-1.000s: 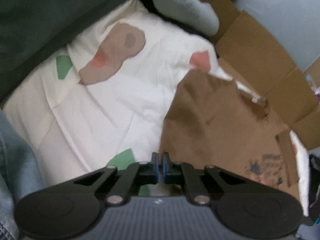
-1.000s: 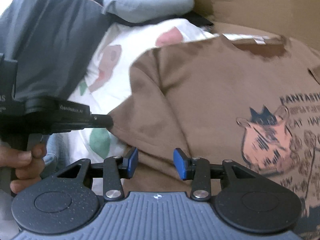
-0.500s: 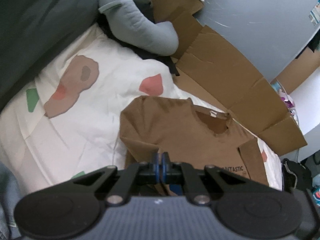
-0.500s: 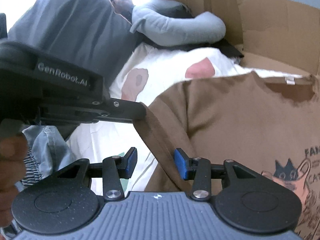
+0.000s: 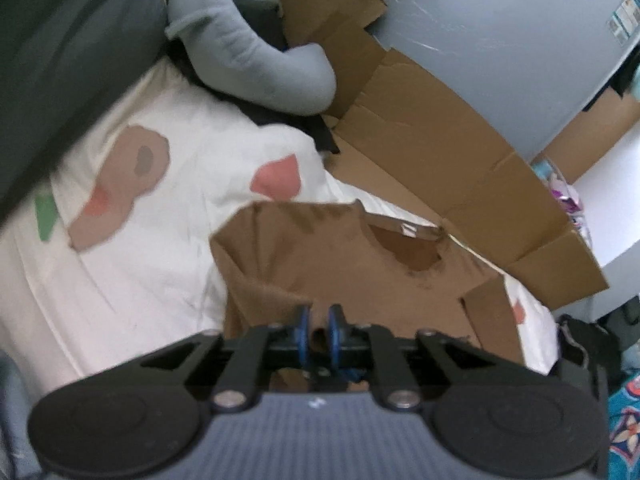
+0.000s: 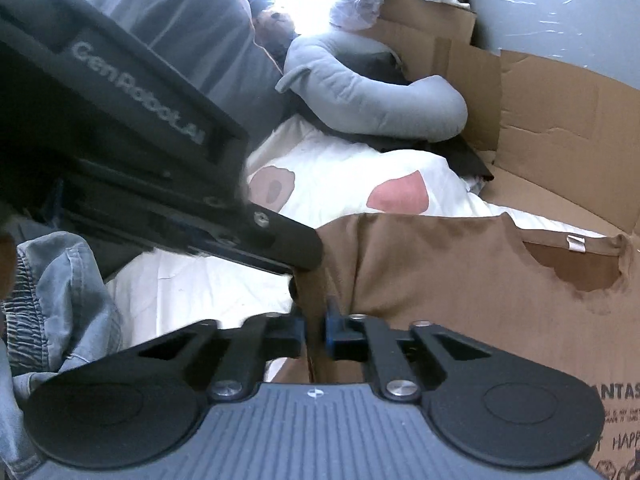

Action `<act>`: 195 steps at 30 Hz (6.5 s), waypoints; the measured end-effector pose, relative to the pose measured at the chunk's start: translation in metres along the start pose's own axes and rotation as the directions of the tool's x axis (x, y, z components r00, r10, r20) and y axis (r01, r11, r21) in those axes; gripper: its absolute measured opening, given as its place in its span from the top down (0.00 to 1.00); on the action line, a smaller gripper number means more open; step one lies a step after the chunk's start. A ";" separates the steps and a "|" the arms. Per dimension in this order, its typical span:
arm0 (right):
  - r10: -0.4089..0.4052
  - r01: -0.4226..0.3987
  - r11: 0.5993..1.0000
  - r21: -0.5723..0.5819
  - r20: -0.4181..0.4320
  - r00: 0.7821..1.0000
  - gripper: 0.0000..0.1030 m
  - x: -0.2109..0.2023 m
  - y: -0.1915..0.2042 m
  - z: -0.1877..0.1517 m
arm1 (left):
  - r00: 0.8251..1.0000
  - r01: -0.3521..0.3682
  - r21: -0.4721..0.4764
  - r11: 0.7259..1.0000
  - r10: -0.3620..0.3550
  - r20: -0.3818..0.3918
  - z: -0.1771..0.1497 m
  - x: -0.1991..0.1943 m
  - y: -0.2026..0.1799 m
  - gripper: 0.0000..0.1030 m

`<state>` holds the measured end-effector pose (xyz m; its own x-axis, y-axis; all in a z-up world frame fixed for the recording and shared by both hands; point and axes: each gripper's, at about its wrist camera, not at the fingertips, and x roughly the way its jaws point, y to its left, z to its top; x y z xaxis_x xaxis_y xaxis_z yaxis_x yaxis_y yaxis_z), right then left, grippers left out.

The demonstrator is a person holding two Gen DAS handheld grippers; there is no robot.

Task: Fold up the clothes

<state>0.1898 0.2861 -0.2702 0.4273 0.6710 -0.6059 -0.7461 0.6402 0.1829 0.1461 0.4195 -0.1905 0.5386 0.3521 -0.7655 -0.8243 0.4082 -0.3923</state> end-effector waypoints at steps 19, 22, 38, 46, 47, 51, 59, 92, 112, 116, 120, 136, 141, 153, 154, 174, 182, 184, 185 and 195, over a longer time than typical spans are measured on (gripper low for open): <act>-0.021 0.024 0.976 0.217 -0.017 1.000 0.96 0.011 -0.073 -0.023 | 0.978 -0.179 0.222 0.958 0.198 -0.066 0.079 0.080 0.017 0.52; -0.023 0.027 0.970 0.242 -0.018 1.000 0.96 0.012 -0.080 -0.026 | 0.977 -0.137 0.099 0.986 0.150 -0.149 0.089 0.103 0.033 0.62; -0.028 0.035 0.945 0.325 -0.028 0.999 0.96 0.014 -0.105 -0.030 | 0.954 -0.220 0.097 0.971 0.235 -0.187 0.098 0.141 0.035 0.97; -0.016 0.031 0.924 0.382 -0.043 0.999 0.99 0.020 -0.119 -0.033 | 0.934 -0.306 0.162 0.938 0.328 -0.138 0.101 0.153 0.033 0.98; -0.016 0.033 0.921 0.389 -0.047 0.999 0.99 0.022 -0.121 -0.034 | 0.937 -0.311 0.137 0.941 0.328 -0.123 0.101 0.150 0.035 0.98; -0.013 0.038 0.908 0.417 -0.063 0.998 0.99 0.027 -0.129 -0.038 | 0.960 -0.263 0.092 0.960 0.271 -0.078 0.100 0.129 0.039 0.96; -0.013 0.050 0.886 0.461 -0.083 0.996 0.98 0.034 -0.136 -0.043 | 0.972 -0.191 0.136 0.972 0.207 -0.114 0.071 0.119 0.030 0.96; -0.008 0.031 0.782 0.622 -0.039 0.999 0.98 0.032 -0.165 -0.066 | 0.968 -0.226 0.114 0.967 0.236 -0.081 0.051 0.159 0.029 0.97; 0.021 -0.021 0.724 0.690 0.008 1.000 0.84 0.037 -0.193 -0.062 | 0.982 -0.178 0.142 0.974 0.185 -0.037 0.046 0.138 0.020 0.96; 0.034 -0.031 0.729 0.684 0.009 0.999 0.68 0.040 -0.190 -0.060 | 0.980 -0.187 0.138 0.973 0.195 -0.044 0.046 0.143 0.021 0.96; 0.035 -0.022 0.748 0.663 -0.007 0.999 0.79 0.045 -0.188 -0.058 | 0.977 -0.204 0.121 0.972 0.210 -0.040 0.047 0.149 0.025 0.96; 0.007 0.003 0.791 0.612 -0.014 1.000 0.96 0.052 -0.190 -0.052 | 0.968 -0.247 0.067 0.967 0.250 -0.032 0.055 0.152 0.040 0.97; -0.011 0.020 0.813 0.582 -0.019 1.000 0.97 0.054 -0.187 -0.046 | 0.964 -0.259 0.088 0.962 0.262 -0.032 0.055 0.154 0.037 0.97; -0.102 0.099 0.776 0.623 -0.030 0.994 0.93 0.034 -0.191 -0.023 | 0.966 -0.248 0.237 0.939 0.259 -0.018 0.041 0.107 0.006 0.91; -0.106 0.101 0.774 0.625 -0.030 0.994 0.93 0.030 -0.189 -0.022 | 0.967 -0.241 0.237 0.941 0.252 -0.020 0.038 0.102 0.005 0.91; -0.077 0.123 0.834 0.539 -0.106 0.991 0.78 -0.027 -0.150 -0.046 | 0.984 -0.168 0.208 0.964 0.176 -0.025 -0.044 0.041 0.010 0.83; -0.028 0.089 0.870 0.486 -0.131 0.991 0.78 -0.029 -0.113 -0.056 | 0.991 -0.124 0.187 0.975 0.132 -0.035 -0.066 0.048 0.014 0.91; -0.006 0.066 0.893 0.446 -0.134 0.991 0.78 -0.026 -0.101 -0.055 | 0.992 -0.108 0.195 0.975 0.118 -0.041 -0.073 0.051 0.012 0.91; 0.004 0.054 0.903 0.427 -0.133 0.991 0.78 -0.025 -0.095 -0.054 | 0.993 -0.097 0.200 0.975 0.108 -0.046 -0.076 0.053 0.011 0.91; 0.054 0.004 0.966 0.258 -0.217 0.975 0.78 -0.005 -0.056 -0.062 | 0.982 -0.117 0.247 0.962 0.149 -0.114 -0.103 0.072 0.019 0.91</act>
<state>0.1976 0.2240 -0.3254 0.2651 0.6075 -0.7488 -0.5874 0.7176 0.3742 0.1509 0.3657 -0.3059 0.3861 0.3107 -0.8685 -0.8129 0.5597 -0.1611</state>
